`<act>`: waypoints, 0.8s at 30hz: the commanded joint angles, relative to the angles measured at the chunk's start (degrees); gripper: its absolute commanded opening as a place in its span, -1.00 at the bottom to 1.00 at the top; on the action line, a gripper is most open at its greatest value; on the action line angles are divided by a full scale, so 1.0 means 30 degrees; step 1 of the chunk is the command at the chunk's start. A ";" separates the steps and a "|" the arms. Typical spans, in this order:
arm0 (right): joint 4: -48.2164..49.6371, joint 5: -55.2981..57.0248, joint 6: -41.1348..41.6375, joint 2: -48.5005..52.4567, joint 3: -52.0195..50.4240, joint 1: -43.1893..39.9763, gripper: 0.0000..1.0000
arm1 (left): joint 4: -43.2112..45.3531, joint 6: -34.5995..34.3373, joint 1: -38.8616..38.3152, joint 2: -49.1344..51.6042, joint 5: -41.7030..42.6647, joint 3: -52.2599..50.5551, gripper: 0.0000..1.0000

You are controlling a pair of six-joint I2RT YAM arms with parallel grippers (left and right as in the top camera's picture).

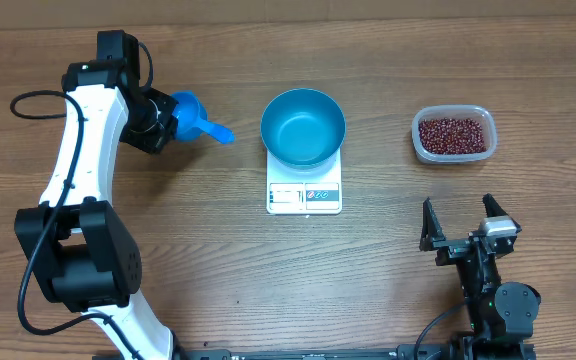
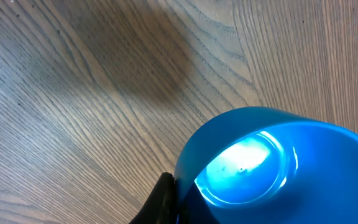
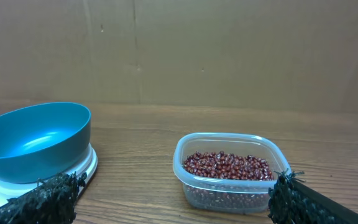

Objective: Scoop item into bowl and weigh 150g on scale
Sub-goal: 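Carry the scoop rightward toward the teal bowl with the left gripper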

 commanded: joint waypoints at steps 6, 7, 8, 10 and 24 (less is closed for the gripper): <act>0.0087 -0.0036 -0.0073 -0.0117 -0.0204 0.0109 1.00 | -0.0124 -0.1311 -0.0386 -0.0364 0.0262 0.0525 -0.92; 0.0087 -0.0036 -0.0073 -0.0117 -0.0204 0.0109 1.00 | -0.0153 -0.1464 -0.0459 -0.0364 0.0291 0.0525 -0.92; 0.0087 -0.0036 -0.0073 -0.0117 -0.0204 0.0109 1.00 | -0.0138 -0.1523 -0.0503 -0.0364 0.0306 0.0525 -0.92; 0.0087 -0.0036 -0.0073 -0.0117 -0.0204 0.0109 1.00 | -0.0131 -0.2004 -0.0561 -0.0364 0.0306 0.0525 -0.92; 0.0087 0.0204 -0.0095 -0.0117 -0.0204 0.0109 1.00 | -0.0124 -0.2266 -0.0641 -0.0364 0.0306 0.0525 -0.92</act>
